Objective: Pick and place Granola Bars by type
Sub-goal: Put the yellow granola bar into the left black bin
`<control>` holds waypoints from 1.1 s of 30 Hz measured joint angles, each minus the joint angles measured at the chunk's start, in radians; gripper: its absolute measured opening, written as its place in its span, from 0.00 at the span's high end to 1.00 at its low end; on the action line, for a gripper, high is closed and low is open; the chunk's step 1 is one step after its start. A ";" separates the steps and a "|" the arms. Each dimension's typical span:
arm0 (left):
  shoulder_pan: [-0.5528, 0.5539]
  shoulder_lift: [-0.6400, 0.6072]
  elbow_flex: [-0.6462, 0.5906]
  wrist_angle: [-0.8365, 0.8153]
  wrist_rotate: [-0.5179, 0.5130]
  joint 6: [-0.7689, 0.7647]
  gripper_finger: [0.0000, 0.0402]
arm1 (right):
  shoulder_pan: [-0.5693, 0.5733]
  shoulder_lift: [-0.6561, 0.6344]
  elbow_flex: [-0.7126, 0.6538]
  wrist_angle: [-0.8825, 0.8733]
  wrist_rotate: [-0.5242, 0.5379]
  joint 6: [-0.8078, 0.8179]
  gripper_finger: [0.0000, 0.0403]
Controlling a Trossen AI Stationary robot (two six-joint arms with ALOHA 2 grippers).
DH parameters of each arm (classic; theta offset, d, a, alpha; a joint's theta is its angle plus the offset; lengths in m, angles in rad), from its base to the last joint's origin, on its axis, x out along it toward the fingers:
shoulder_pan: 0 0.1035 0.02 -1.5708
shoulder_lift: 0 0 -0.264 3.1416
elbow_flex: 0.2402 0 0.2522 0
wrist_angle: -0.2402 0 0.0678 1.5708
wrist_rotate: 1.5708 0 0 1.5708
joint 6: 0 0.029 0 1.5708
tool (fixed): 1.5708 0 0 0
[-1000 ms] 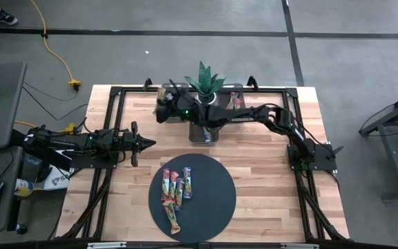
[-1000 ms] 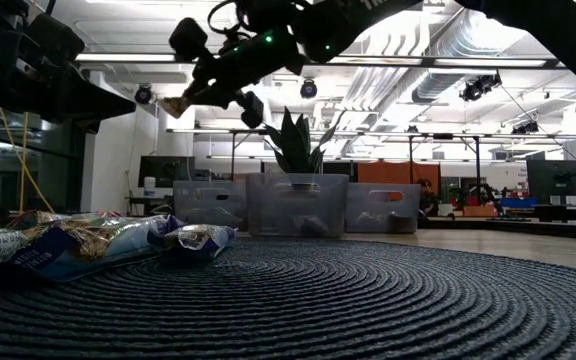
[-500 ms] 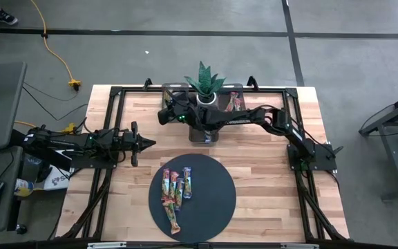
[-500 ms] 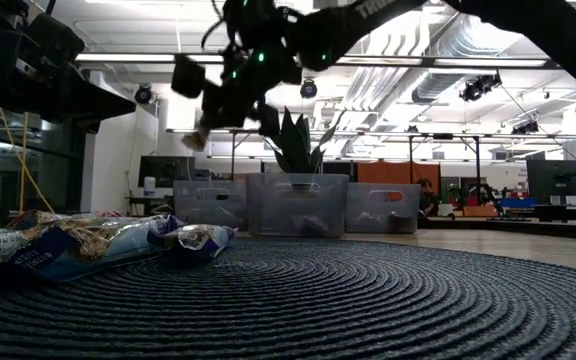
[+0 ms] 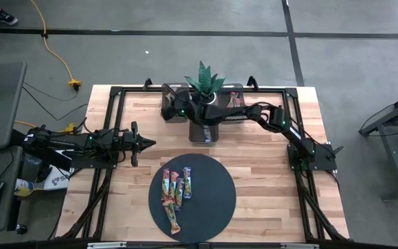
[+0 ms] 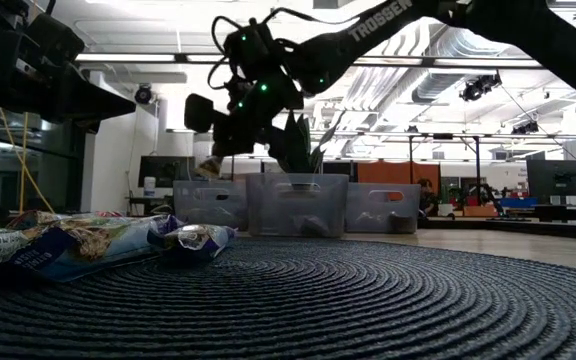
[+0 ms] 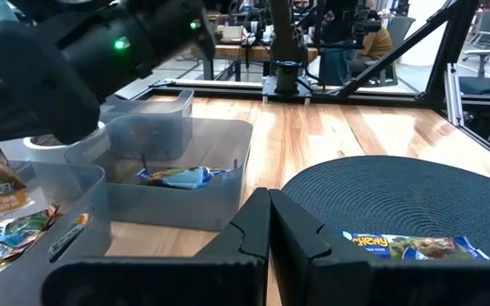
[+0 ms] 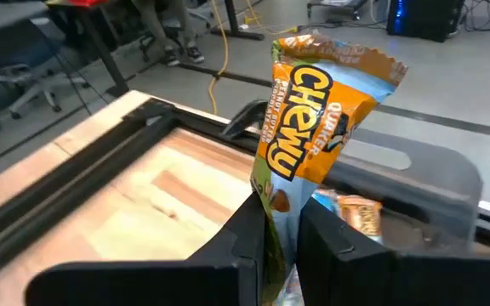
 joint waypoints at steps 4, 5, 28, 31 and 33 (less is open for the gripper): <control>0.000 0.000 0.000 0.000 0.000 0.000 1.00 | -0.022 0.000 0.000 -0.002 -0.049 0.002 0.92; 0.000 0.000 0.000 0.000 0.000 0.000 1.00 | -0.027 0.000 0.000 -0.008 -0.065 0.009 0.92; 0.000 0.000 0.000 0.000 0.000 0.000 1.00 | -0.041 -0.001 0.000 -0.158 -0.134 0.091 0.88; 0.000 0.000 0.000 0.000 0.000 0.000 1.00 | -0.041 -0.002 0.000 -0.158 -0.136 0.092 0.81; 0.000 0.000 0.000 0.000 0.000 0.000 1.00 | -0.041 -0.002 0.000 -0.158 -0.136 0.092 0.77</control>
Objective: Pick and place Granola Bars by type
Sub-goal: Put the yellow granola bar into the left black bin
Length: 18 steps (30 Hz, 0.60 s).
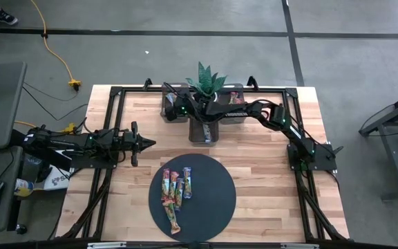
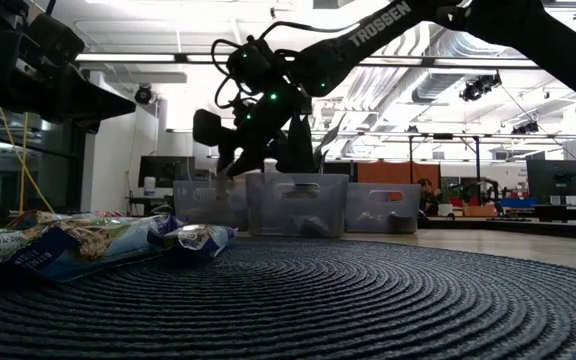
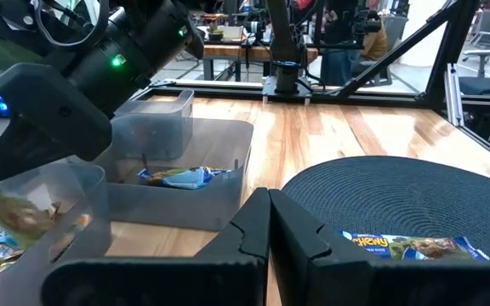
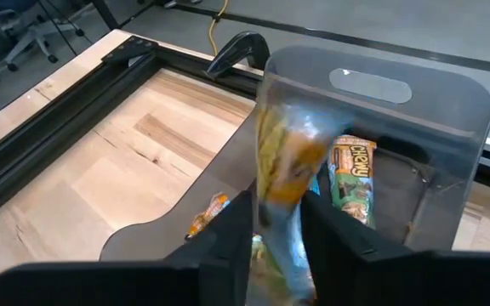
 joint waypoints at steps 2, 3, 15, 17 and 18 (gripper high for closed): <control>0.000 0.000 0.000 0.000 0.000 0.000 1.00 | 0.000 0.000 0.000 0.000 0.000 0.000 0.74; 0.000 0.000 0.000 0.000 0.000 0.000 1.00 | 0.000 0.000 0.000 0.000 0.000 0.000 0.72; 0.000 0.000 0.000 0.000 0.000 0.000 1.00 | 0.002 -0.001 0.000 0.031 -0.050 -0.002 0.63; 0.000 0.000 0.000 0.000 0.000 0.000 1.00 | 0.002 -0.008 0.000 0.031 -0.055 -0.003 0.62; 0.000 0.000 0.000 0.000 0.000 0.000 1.00 | 0.003 -0.013 0.000 0.035 -0.058 -0.004 0.61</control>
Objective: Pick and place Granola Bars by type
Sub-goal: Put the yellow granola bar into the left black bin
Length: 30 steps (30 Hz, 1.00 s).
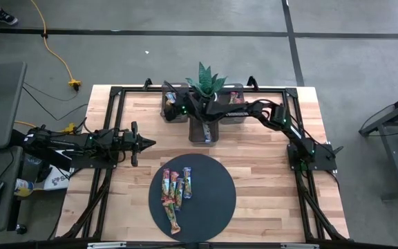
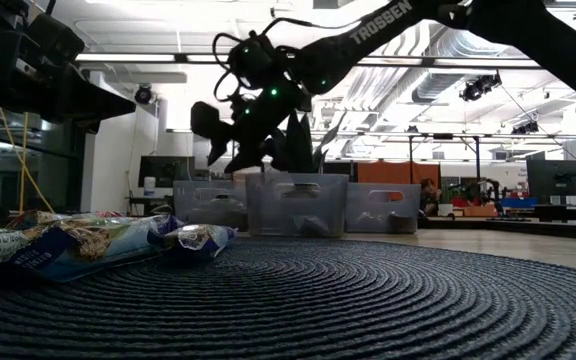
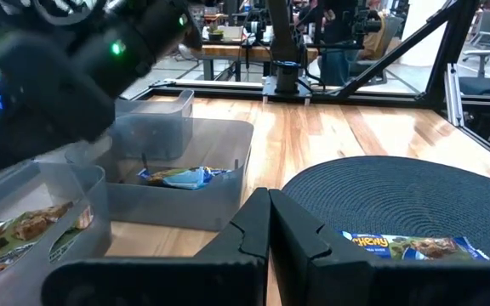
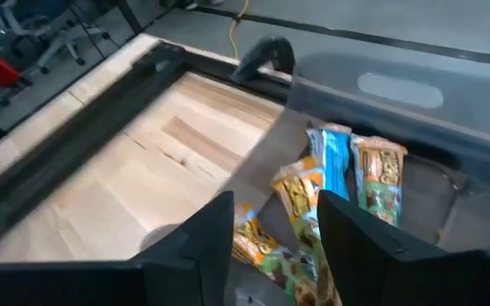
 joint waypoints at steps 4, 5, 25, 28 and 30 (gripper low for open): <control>0.000 0.000 0.000 0.000 0.000 0.000 1.00 | 0.002 -0.031 0.000 0.003 -0.004 -0.029 0.61; 0.000 0.000 0.000 0.000 0.000 0.000 1.00 | 0.003 -0.038 0.000 0.004 -0.014 -0.029 0.61; 0.000 0.000 0.000 0.000 0.000 0.000 1.00 | 0.037 -0.067 0.001 0.207 -0.591 0.190 0.62; 0.000 0.000 0.000 0.000 0.000 0.000 1.00 | 0.044 -0.067 0.000 0.243 -0.665 0.222 0.62; 0.000 0.000 0.000 0.000 0.000 0.000 1.00 | 0.050 -0.067 0.000 0.286 -0.711 0.245 0.62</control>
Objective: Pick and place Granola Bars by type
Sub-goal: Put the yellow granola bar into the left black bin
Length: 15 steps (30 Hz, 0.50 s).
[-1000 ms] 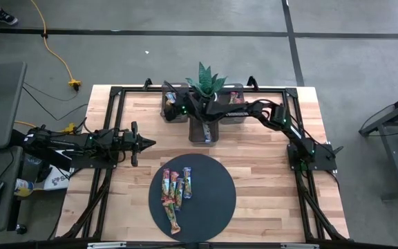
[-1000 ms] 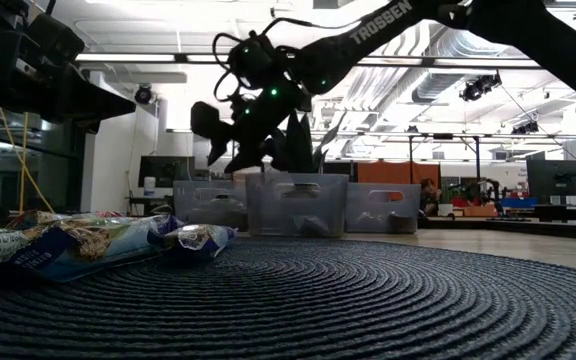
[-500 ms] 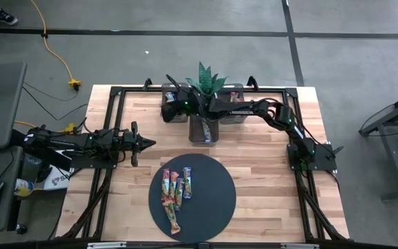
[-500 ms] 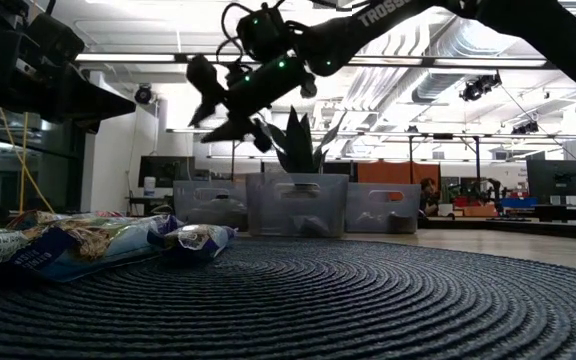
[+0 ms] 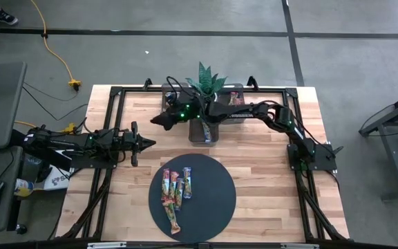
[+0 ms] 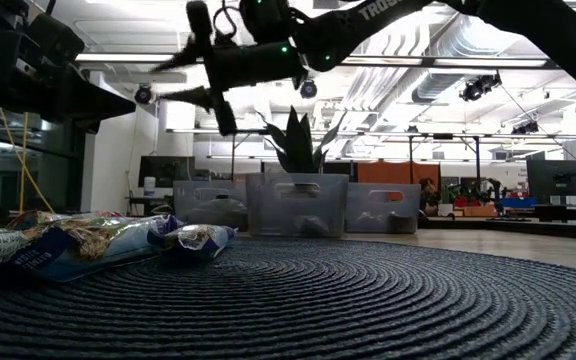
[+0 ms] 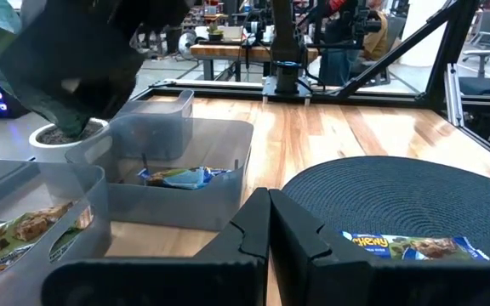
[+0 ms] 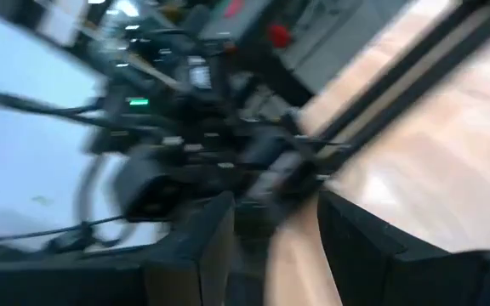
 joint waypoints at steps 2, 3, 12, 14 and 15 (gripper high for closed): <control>0.000 0.000 0.000 0.000 0.000 0.000 1.00 | 0.007 0.000 0.000 0.046 -0.053 0.026 0.61; 0.000 0.000 0.000 0.000 0.000 0.000 1.00 | 0.010 0.000 0.000 0.066 -0.084 0.035 0.61; 0.000 0.000 0.000 0.000 0.000 0.000 1.00 | 0.061 -0.037 0.000 0.130 -0.269 0.077 0.61; 0.000 0.000 0.000 0.000 0.000 0.000 1.00 | 0.075 -0.061 0.000 0.128 -0.278 0.075 0.61; 0.000 0.000 0.000 0.000 0.000 0.000 1.00 | 0.084 -0.071 0.000 0.126 -0.279 0.075 0.61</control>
